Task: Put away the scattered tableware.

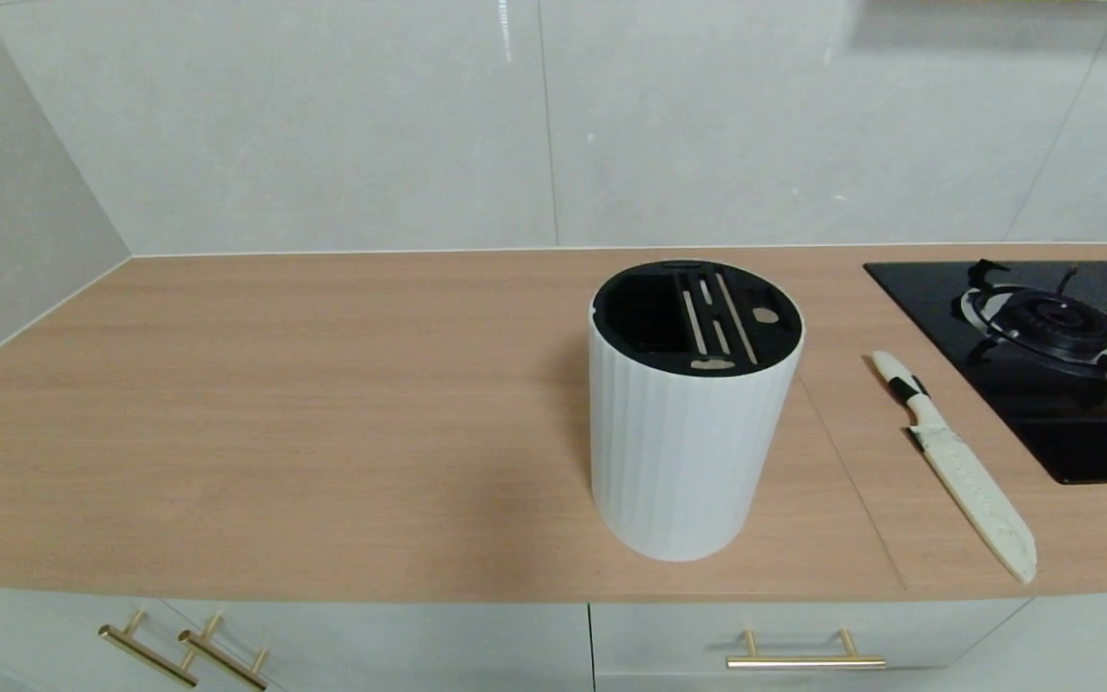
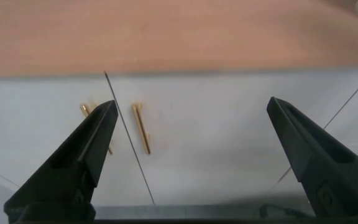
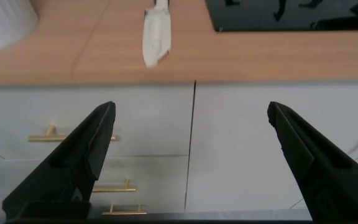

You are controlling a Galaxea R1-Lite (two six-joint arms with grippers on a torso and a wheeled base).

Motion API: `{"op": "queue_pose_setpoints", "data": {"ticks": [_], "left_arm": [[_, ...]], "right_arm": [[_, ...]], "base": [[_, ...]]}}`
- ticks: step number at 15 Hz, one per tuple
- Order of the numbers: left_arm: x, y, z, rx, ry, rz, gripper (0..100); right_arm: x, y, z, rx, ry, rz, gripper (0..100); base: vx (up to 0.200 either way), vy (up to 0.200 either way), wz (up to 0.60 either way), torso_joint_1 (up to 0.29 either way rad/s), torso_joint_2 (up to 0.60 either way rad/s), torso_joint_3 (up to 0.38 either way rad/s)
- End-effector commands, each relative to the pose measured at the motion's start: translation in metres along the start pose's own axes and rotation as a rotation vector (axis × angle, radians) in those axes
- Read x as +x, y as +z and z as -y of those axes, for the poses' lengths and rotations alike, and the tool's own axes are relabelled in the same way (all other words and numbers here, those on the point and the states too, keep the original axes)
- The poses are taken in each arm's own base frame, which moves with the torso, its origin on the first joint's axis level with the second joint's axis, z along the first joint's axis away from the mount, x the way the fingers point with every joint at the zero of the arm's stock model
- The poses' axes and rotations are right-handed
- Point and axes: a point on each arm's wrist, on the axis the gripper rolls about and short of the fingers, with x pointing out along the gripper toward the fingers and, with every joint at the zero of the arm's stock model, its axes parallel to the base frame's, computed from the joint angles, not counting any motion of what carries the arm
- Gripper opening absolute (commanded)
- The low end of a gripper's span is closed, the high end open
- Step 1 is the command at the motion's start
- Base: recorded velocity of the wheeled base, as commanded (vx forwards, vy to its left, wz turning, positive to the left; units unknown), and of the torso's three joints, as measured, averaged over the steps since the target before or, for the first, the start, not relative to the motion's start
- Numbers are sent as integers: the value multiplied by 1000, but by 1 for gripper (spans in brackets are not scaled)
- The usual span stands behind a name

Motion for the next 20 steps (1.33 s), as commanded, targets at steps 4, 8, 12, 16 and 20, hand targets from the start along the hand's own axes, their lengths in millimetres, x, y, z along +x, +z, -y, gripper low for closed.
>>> {"op": "queue_pose_setpoints", "data": {"ticks": [4, 8, 12, 16, 20], "left_arm": [[0, 0, 0, 0, 0, 0, 100], [0, 0, 0, 0, 0, 0, 100], [0, 0, 0, 0, 0, 0, 100], [0, 0, 0, 0, 0, 0, 100], [0, 0, 0, 0, 2, 0, 100]], "right_arm": [[0, 0, 0, -1, 1, -1, 100], [0, 0, 0, -1, 1, -1, 100], [0, 0, 0, -1, 1, 0, 100], [0, 0, 0, -1, -1, -1, 100], [0, 0, 0, -1, -1, -1, 100]], "base": [[0, 0, 0, 263, -542, -281], [0, 0, 0, 279, -577, -288], [0, 0, 0, 267, -539, -271], [0, 0, 0, 199, -393, -205], [0, 0, 0, 113, -231, -104]]}}
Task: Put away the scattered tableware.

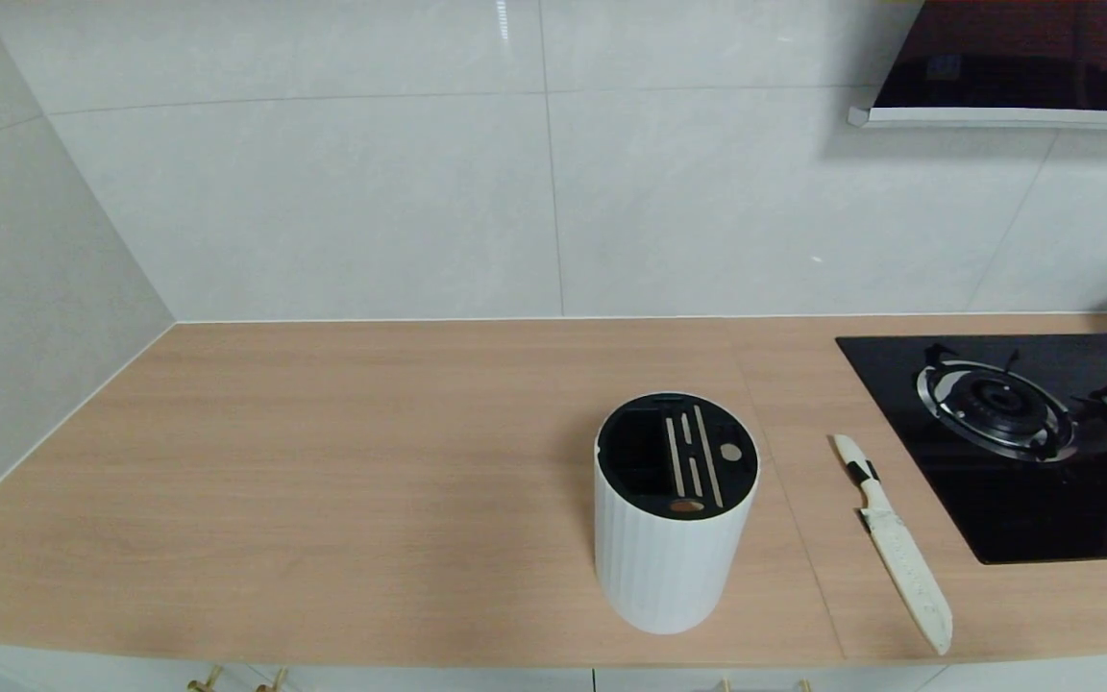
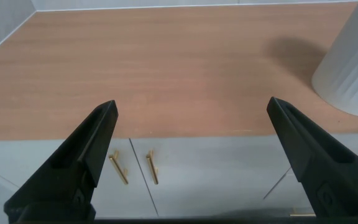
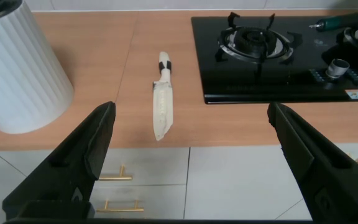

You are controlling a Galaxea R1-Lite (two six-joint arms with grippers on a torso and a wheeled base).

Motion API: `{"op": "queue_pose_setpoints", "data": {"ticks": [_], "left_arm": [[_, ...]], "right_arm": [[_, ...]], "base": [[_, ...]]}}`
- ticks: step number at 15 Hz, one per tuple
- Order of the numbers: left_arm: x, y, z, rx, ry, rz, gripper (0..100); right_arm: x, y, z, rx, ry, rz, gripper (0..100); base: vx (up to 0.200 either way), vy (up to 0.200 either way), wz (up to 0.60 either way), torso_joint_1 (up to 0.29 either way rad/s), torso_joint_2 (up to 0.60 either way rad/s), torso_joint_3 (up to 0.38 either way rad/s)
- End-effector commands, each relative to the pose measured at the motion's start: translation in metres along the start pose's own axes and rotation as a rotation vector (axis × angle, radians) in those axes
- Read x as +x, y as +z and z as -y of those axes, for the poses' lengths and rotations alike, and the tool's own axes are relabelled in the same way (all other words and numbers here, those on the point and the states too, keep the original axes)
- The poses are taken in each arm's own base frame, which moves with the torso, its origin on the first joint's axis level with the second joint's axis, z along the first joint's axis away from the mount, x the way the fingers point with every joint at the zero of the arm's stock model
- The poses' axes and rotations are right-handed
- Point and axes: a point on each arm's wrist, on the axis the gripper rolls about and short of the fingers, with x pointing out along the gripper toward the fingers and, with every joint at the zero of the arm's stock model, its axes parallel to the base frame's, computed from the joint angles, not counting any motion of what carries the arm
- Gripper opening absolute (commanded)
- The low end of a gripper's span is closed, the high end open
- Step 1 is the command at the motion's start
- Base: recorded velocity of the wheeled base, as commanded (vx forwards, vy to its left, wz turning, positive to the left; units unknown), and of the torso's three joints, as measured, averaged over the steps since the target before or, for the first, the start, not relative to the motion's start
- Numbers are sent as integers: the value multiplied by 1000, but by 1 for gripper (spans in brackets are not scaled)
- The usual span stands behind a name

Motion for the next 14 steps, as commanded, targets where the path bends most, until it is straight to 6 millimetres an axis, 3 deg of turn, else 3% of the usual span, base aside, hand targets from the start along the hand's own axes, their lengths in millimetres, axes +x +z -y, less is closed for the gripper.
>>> {"op": "queue_pose_setpoints", "data": {"ticks": [1, 8, 10, 11, 12, 13, 14], "left_arm": [[0, 0, 0, 0, 0, 0, 100], [0, 0, 0, 0, 0, 0, 100], [0, 0, 0, 0, 0, 0, 100], [0, 0, 0, 0, 0, 0, 100], [0, 0, 0, 0, 0, 1, 100], [0, 0, 0, 0, 0, 0, 100], [0, 0, 0, 0, 0, 0, 100]], "right_arm": [[0, 0, 0, -1, 0, -1, 100], [0, 4, 0, -49, 10, 8, 100], [-7, 62, 1, -8, 86, 92, 100], [-5, 72, 1, -10, 110, 82, 100], [12, 97, -1, -13, 165, 10, 100], [23, 104, -2, -15, 180, -39, 100], [48, 110, -5, -20, 185, -157, 100]], "base": [[0, 0, 0, 0, 0, 0], [0, 0, 0, 0, 0, 0], [0, 0, 0, 0, 0, 0], [0, 0, 0, 0, 0, 0], [0, 0, 0, 0, 0, 0], [0, 0, 0, 0, 0, 0], [0, 0, 0, 0, 0, 0]]}}
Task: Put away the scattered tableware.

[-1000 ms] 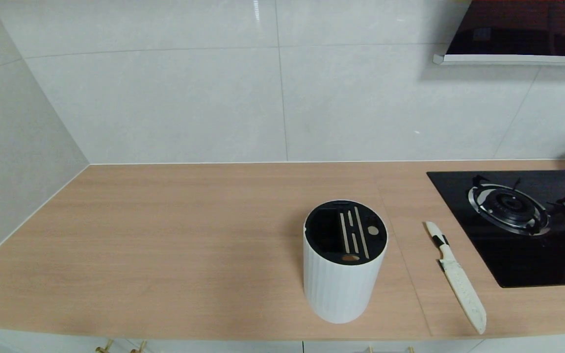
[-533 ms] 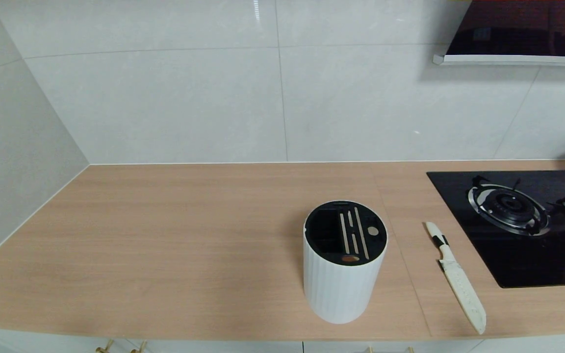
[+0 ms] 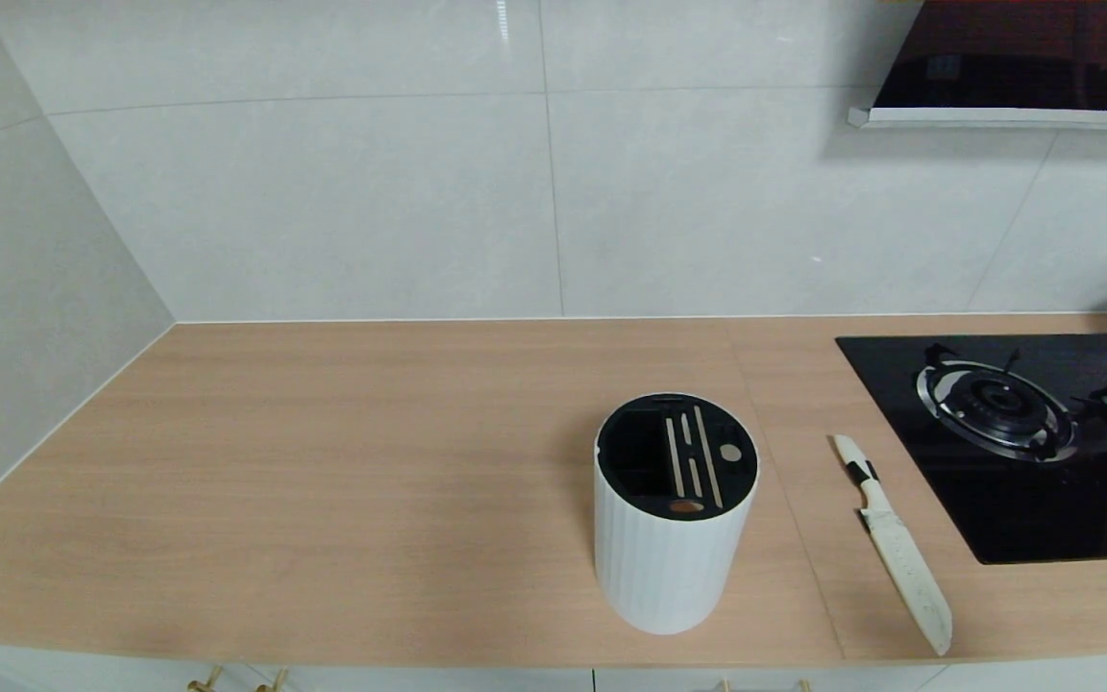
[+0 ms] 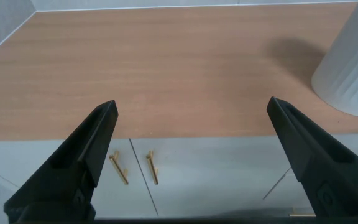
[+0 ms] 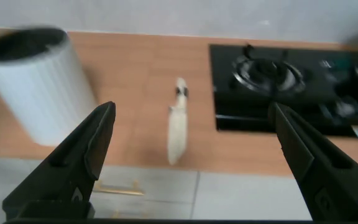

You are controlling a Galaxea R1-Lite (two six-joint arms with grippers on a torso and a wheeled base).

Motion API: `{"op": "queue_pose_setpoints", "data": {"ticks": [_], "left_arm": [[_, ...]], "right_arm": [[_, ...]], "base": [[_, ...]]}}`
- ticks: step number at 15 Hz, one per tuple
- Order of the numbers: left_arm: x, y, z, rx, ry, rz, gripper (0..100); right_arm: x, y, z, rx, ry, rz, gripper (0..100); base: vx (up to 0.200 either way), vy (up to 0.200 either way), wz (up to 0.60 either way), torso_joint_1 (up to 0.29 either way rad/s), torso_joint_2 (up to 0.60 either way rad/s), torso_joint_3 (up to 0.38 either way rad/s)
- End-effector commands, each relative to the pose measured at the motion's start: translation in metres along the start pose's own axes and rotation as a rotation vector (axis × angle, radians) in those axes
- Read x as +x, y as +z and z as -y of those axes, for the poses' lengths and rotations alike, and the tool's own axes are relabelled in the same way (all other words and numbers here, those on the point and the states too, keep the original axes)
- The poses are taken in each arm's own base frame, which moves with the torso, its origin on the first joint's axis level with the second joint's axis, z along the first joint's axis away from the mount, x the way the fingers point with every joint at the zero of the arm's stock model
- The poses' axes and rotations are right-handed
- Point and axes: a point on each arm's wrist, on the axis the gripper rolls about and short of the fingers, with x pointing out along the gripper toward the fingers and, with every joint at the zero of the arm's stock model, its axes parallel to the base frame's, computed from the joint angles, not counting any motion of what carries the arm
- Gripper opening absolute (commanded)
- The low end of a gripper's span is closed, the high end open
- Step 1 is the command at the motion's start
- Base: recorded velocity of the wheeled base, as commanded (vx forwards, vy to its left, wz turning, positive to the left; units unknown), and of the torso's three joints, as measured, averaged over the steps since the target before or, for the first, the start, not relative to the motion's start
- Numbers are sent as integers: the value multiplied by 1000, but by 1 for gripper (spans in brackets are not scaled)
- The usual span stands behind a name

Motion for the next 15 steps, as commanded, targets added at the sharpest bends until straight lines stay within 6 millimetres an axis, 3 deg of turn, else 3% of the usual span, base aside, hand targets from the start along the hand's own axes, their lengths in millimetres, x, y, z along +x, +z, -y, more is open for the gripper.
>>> {"op": "queue_pose_setpoints", "data": {"ticks": [1, 3, 5, 9, 13, 15], "left_arm": [[0, 0, 0, 0, 0, 1, 100], [0, 0, 0, 0, 0, 0, 100], [0, 0, 0, 0, 0, 0, 100], [0, 0, 0, 0, 0, 0, 100], [0, 0, 0, 0, 0, 0, 100], [0, 0, 0, 0, 0, 0, 100]], "right_arm": [[64, 38, 2, 16, 70, -263, 100], [108, 34, 0, 21, 102, -437, 100], [153, 17, -5, 18, 134, -565, 100], [221, -22, -13, 1, 128, -662, 100], [261, -47, -18, -53, 88, -694, 100], [271, -59, -19, -60, 82, -734, 100]], "base": [[0, 0, 0, 0, 0, 0], [0, 0, 0, 0, 0, 0], [0, 0, 0, 0, 0, 0], [0, 0, 0, 0, 0, 0], [0, 0, 0, 0, 0, 0], [0, 0, 0, 0, 0, 0]]}}
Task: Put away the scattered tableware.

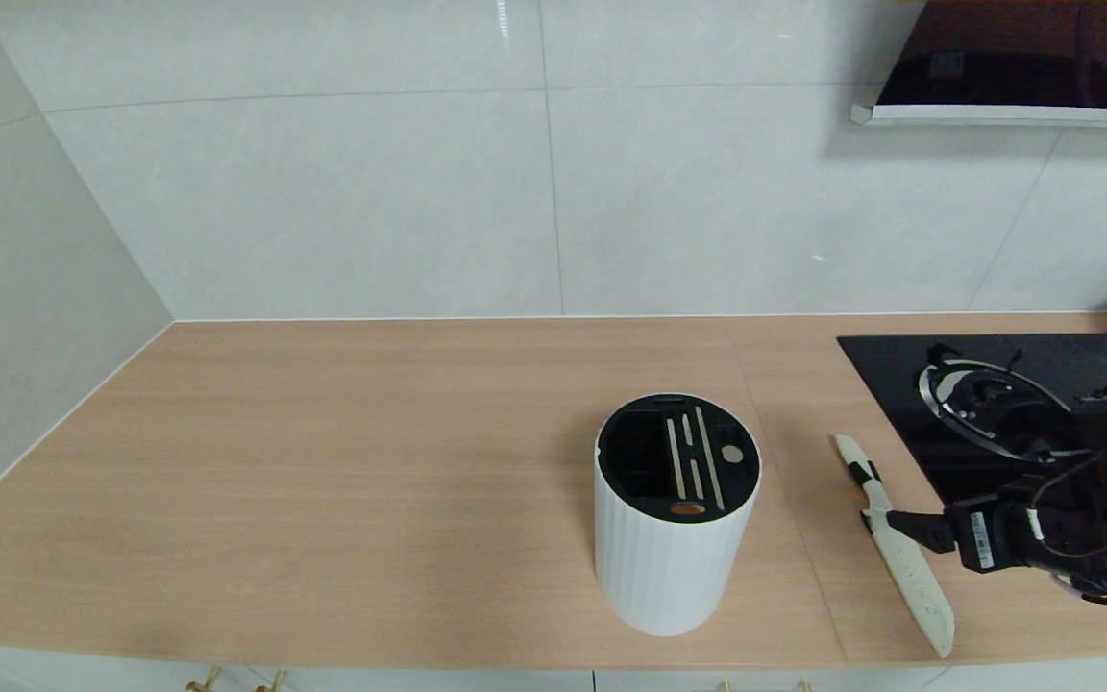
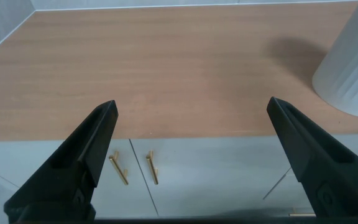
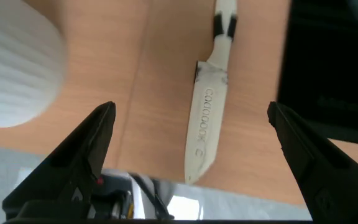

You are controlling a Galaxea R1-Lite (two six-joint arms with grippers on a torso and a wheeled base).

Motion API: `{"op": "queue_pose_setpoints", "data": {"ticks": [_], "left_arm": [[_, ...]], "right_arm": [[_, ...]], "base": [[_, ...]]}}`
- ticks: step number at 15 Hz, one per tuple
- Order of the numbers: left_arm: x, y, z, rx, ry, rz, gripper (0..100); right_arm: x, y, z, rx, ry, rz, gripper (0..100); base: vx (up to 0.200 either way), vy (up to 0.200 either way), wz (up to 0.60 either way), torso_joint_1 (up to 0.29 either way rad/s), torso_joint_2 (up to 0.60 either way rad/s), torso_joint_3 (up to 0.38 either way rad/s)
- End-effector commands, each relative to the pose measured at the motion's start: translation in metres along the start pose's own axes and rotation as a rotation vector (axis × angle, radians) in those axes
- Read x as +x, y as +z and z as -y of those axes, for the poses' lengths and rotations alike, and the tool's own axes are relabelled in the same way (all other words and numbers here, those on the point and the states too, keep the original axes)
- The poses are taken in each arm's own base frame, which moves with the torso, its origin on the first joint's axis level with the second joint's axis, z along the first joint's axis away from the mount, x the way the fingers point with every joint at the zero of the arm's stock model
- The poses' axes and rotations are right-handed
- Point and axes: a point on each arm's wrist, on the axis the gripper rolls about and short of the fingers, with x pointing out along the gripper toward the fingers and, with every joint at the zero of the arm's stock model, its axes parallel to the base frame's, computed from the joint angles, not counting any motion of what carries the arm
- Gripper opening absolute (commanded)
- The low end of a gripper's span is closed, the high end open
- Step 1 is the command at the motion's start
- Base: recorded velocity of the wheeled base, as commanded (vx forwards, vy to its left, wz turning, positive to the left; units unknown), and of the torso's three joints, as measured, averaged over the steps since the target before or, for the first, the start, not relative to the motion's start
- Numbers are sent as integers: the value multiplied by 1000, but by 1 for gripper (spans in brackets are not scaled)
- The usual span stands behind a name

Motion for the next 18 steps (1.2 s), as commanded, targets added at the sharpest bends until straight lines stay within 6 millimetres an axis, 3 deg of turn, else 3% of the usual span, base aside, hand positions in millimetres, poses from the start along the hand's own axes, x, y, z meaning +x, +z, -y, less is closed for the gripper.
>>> {"op": "queue_pose_setpoints", "data": {"ticks": [1, 5, 10, 18], "left_arm": [[0, 0, 0, 0, 0, 1, 100], [0, 0, 0, 0, 0, 0, 100], [0, 0, 0, 0, 0, 0, 100], [0, 0, 0, 0, 0, 0, 100]], "right_arm": [[34, -10, -2, -5, 0, -99, 100], [69, -29, -3, -10, -43, -156, 100], [93, -43, 3, 7, -72, -181, 100], [105, -39, 8, 76, -88, -113, 100]], "base": [[0, 0, 0, 0, 0, 0], [0, 0, 0, 0, 0, 0], [0, 0, 0, 0, 0, 0], [0, 0, 0, 0, 0, 0]]}}
